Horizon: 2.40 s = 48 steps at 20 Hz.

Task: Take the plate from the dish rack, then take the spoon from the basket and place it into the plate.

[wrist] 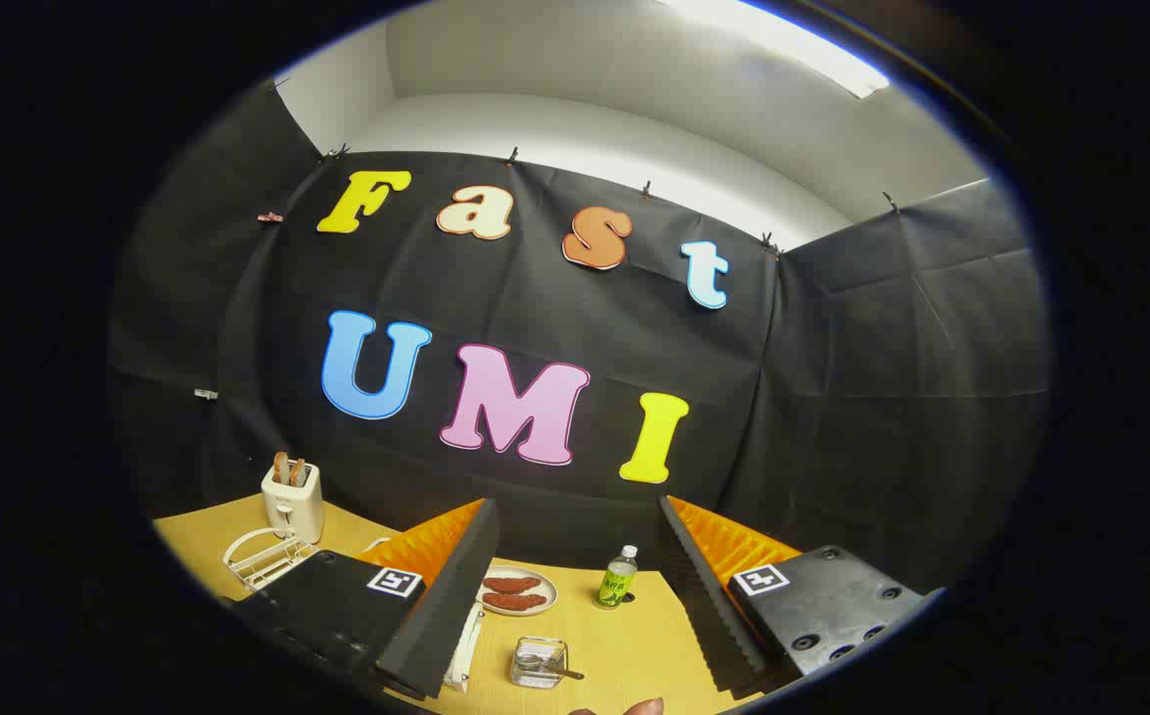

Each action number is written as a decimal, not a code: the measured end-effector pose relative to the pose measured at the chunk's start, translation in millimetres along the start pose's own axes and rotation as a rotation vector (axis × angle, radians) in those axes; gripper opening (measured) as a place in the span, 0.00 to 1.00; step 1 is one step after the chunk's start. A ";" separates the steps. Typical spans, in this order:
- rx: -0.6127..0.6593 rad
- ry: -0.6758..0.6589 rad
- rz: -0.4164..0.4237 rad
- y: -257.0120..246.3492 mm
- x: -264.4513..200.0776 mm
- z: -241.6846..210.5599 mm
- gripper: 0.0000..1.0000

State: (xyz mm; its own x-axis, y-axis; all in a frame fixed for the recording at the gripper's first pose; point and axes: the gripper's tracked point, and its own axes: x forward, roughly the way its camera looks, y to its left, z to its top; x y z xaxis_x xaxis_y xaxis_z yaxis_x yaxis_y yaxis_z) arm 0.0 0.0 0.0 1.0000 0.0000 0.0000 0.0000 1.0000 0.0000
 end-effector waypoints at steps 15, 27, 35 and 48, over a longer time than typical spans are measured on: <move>0.013 -0.001 0.033 16.0 0.7 3.8 0.97; 0.207 0.201 0.214 85.9 21.9 -21.7 0.97; 0.312 0.539 0.318 171.3 69.5 -109.9 0.98; 0.327 0.940 0.371 275.6 89.7 -256.7 0.92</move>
State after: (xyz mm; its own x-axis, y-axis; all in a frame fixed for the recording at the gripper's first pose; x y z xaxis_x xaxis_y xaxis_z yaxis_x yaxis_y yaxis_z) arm 89.7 275.6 -256.7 0.5359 0.4443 -0.7179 -0.1652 0.8891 0.4269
